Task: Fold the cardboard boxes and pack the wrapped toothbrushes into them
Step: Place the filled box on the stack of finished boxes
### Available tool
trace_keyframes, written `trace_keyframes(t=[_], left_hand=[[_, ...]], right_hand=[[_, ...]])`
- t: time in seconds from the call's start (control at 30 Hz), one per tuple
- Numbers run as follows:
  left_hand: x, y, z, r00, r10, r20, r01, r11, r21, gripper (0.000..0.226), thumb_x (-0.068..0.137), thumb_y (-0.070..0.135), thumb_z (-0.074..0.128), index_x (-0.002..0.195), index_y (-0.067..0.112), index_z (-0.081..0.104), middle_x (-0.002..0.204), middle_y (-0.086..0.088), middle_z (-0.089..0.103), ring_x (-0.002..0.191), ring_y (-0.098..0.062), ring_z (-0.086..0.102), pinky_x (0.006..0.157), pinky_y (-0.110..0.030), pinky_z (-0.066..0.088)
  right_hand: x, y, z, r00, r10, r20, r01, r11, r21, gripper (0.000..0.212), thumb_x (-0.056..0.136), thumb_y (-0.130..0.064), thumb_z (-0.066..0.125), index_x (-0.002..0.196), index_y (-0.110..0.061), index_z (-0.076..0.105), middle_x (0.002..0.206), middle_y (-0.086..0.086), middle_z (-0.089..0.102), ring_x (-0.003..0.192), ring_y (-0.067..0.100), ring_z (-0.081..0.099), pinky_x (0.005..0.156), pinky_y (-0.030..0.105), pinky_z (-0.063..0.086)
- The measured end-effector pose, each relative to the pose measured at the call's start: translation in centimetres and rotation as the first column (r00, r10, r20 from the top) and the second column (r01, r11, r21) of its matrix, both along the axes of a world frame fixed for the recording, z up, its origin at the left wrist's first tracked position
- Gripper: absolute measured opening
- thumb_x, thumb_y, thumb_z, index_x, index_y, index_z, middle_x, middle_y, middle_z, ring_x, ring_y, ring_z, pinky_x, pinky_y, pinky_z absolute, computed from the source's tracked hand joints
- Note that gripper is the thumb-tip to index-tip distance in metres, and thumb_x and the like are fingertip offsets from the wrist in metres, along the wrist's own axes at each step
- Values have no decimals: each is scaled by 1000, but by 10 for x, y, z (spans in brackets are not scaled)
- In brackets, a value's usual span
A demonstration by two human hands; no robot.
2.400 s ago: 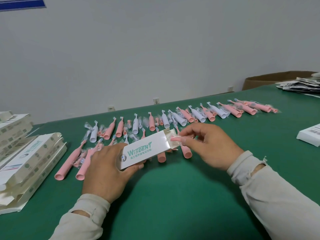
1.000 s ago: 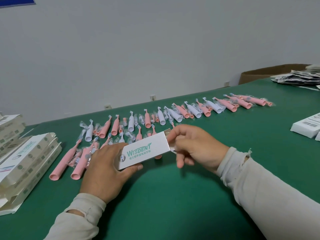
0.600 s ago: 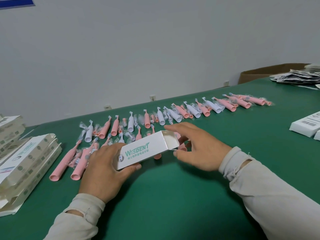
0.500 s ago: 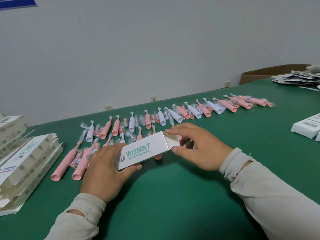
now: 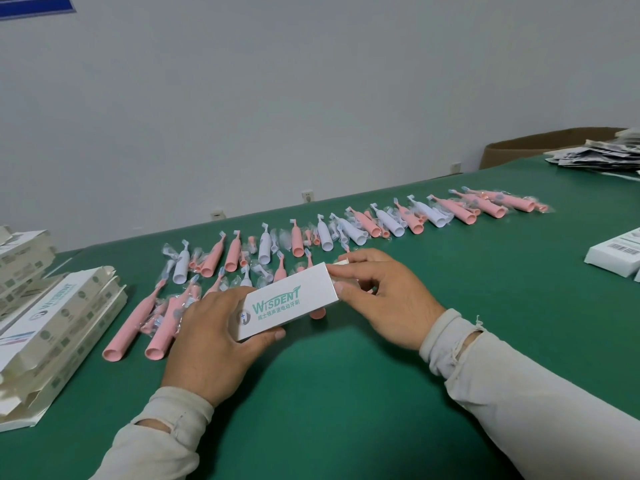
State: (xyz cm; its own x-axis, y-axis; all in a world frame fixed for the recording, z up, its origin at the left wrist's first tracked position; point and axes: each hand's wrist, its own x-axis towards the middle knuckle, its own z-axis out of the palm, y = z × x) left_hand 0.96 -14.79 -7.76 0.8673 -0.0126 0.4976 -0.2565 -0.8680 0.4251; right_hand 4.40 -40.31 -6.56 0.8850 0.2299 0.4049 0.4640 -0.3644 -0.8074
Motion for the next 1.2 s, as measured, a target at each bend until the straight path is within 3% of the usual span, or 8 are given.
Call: trace_keyframes(t=[0.1,0.2,0.4,0.73,0.87,1.03,1.13,1.2], left_hand=[[0,1,2,1000,20,7,-20,1000,-4,67,63,72,64,119,36,60,102,10,59,98,-20,50,84,-37,39],[-1,1,3,999,39,6,-39,999,-25,65,65,70,68,119,35,60,104,10,59,100,-21,50,86,-38,40],[-2,0,3,999,47,19,-47,999,-6,66,65,67,71,121,34,60,103,11,57,100,-19,48,86,-37,37],[-3,-3,6,998,61,-13,-60,997,45,72,64,73,65,124,33,59,107,10,60,100,-18,47,86,-36,37],[-4,-5,7,998,66,-3,-66,997,31,66,67,64,74,124,32,60,106,10,59,101,-19,48,86,-37,38],[-8,-5,11,995,96,-27,-96,995,1,70,67,66,72,127,32,58,110,10,58,105,-20,49,89,-40,41],[-10,-6,10,999,43,-9,-43,999,-28,70,73,44,82,135,28,54,113,15,51,104,-9,44,88,-29,38],[-11,-8,8,999,-37,-2,37,999,-19,66,77,26,81,135,32,51,114,24,52,102,1,44,85,-16,36]], right_hand=[[-1,2,2,999,-28,24,26,997,70,30,93,-26,67,117,-44,68,118,-24,55,79,-5,53,81,12,44],[-4,5,5,999,9,-37,2,959,282,41,93,-21,67,115,-53,57,109,-19,64,71,5,63,66,23,54],[-3,9,4,989,-7,-149,65,919,389,22,86,-9,75,106,-18,71,97,0,75,71,7,70,64,17,52],[-4,10,4,992,-57,-110,88,951,297,4,87,-18,74,86,-21,77,79,-10,74,68,4,62,73,33,57],[-6,10,2,995,-48,-92,69,966,249,15,89,-17,69,96,-27,80,85,-11,74,69,6,60,75,38,58],[-5,12,-1,1000,-10,-15,12,986,165,34,90,-17,67,117,-36,73,101,-8,66,77,5,55,79,18,41],[-7,16,-2,998,11,-64,6,968,252,45,91,-16,67,120,-51,65,109,-9,67,68,5,55,67,29,54],[-5,18,0,989,9,-149,47,929,366,48,93,-11,65,127,-44,61,110,-10,71,68,7,63,66,38,58]])
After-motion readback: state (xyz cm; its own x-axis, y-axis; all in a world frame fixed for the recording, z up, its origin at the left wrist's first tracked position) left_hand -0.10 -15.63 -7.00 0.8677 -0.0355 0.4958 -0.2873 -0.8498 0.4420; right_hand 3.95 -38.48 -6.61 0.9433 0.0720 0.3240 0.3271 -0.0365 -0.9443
